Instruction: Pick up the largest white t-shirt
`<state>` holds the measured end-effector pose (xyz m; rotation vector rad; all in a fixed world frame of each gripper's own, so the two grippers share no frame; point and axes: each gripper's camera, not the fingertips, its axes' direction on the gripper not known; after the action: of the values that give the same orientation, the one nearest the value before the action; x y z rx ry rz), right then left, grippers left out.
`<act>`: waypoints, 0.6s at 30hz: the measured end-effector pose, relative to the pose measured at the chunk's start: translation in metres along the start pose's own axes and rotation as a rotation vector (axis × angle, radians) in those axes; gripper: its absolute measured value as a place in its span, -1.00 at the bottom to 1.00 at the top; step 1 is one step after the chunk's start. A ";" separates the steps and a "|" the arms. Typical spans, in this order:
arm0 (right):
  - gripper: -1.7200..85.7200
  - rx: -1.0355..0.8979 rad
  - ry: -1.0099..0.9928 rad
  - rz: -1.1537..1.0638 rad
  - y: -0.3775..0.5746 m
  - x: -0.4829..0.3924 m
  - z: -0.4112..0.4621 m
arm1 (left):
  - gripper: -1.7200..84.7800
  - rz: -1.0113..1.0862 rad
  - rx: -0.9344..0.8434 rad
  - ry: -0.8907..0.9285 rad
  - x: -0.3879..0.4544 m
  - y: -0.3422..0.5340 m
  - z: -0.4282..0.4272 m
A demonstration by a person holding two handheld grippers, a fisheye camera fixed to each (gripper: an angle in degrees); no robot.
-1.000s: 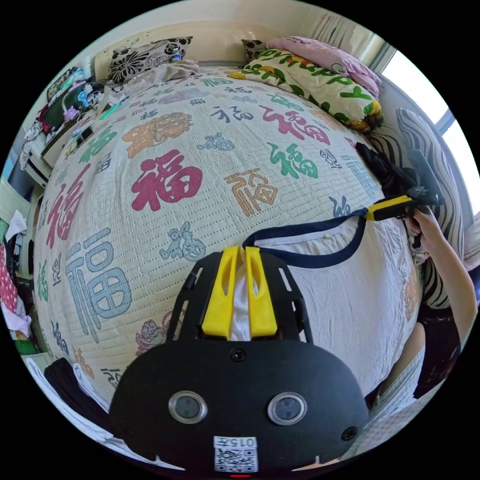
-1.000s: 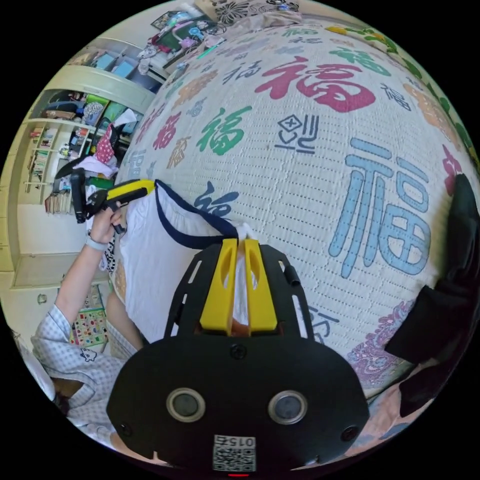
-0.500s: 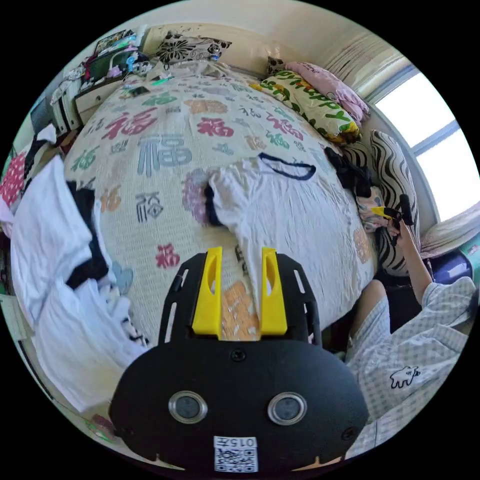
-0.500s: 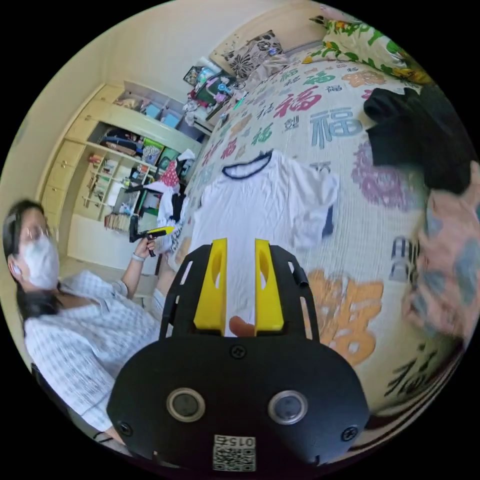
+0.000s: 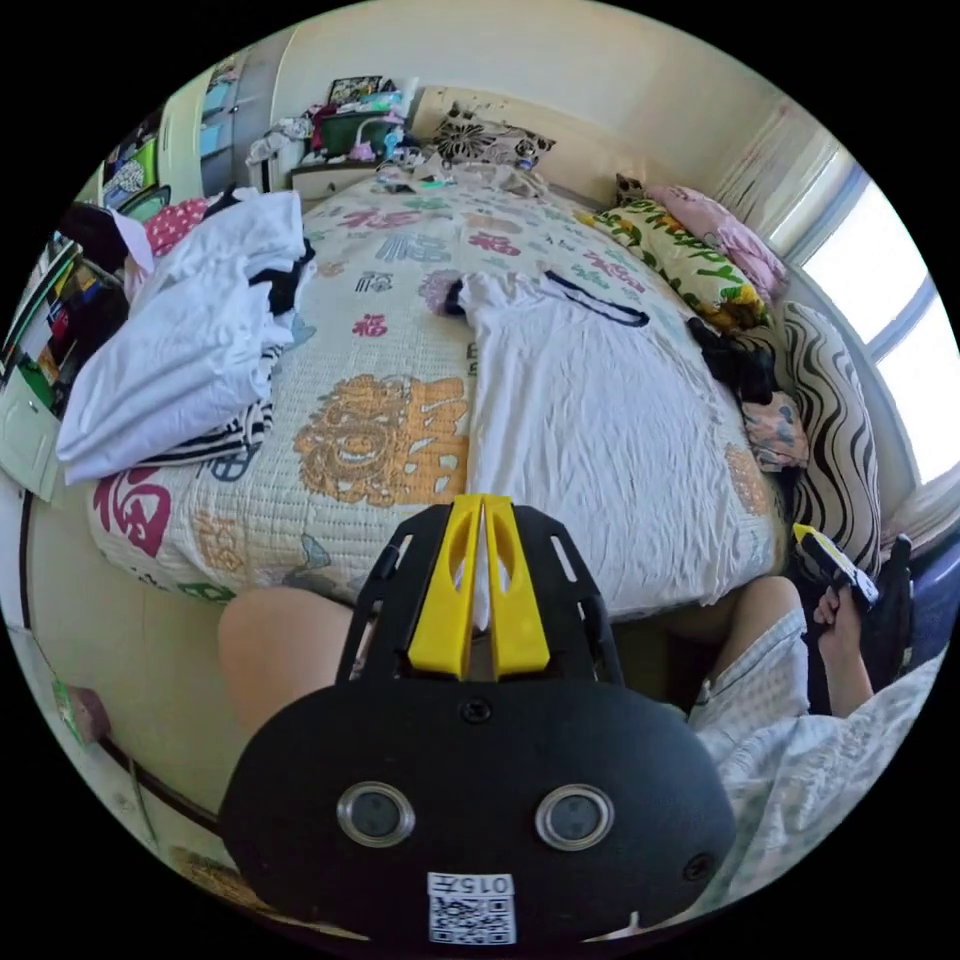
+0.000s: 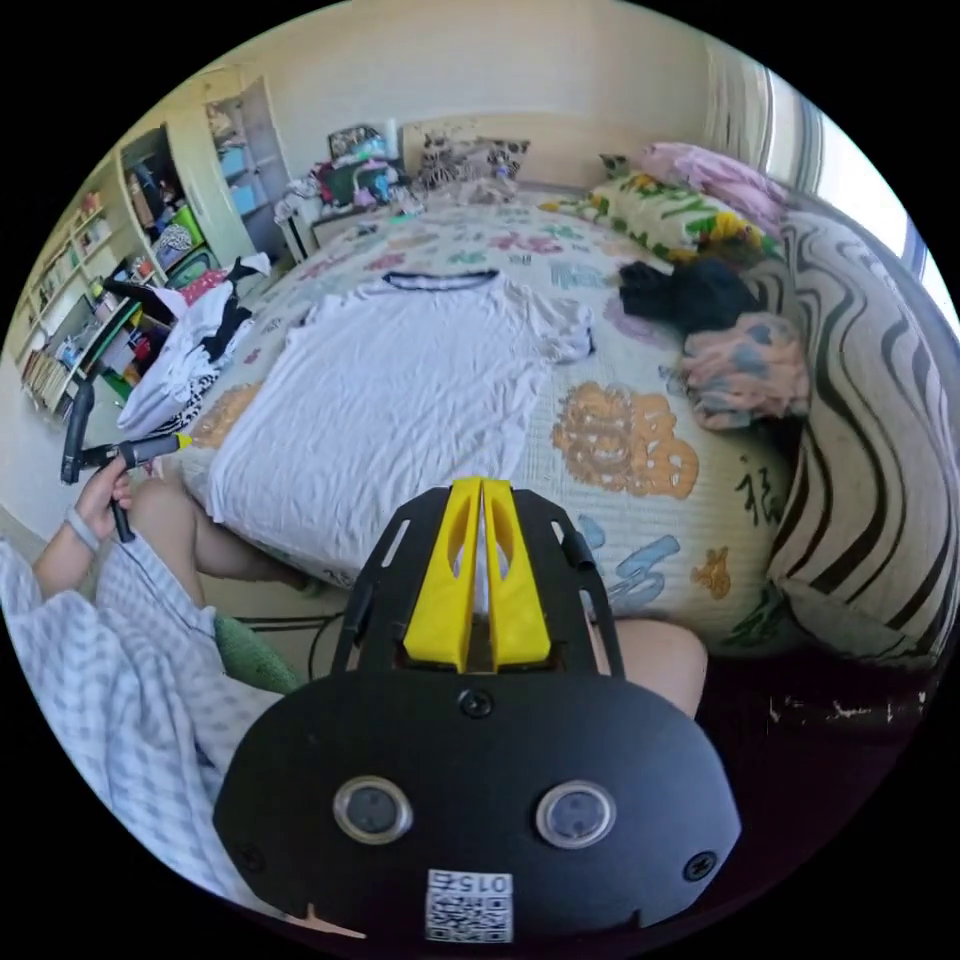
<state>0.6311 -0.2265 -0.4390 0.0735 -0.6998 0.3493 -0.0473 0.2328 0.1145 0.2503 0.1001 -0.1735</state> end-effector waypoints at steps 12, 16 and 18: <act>-0.90 -0.487 -0.140 0.113 0.030 -0.001 0.106 | -0.83 0.022 -0.227 -0.086 0.028 0.037 0.091; -0.95 -0.487 -0.081 0.080 0.037 -0.009 0.107 | -0.91 -0.004 -0.232 -0.070 0.029 0.056 0.103; -0.96 -0.467 -0.032 0.094 0.044 -0.008 0.103 | -0.92 -0.017 -0.232 -0.080 0.030 0.063 0.109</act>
<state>0.5469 -0.2062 -0.3680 -0.3981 -0.8034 0.2680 0.0021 0.2604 0.2305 0.0109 0.0426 -0.1869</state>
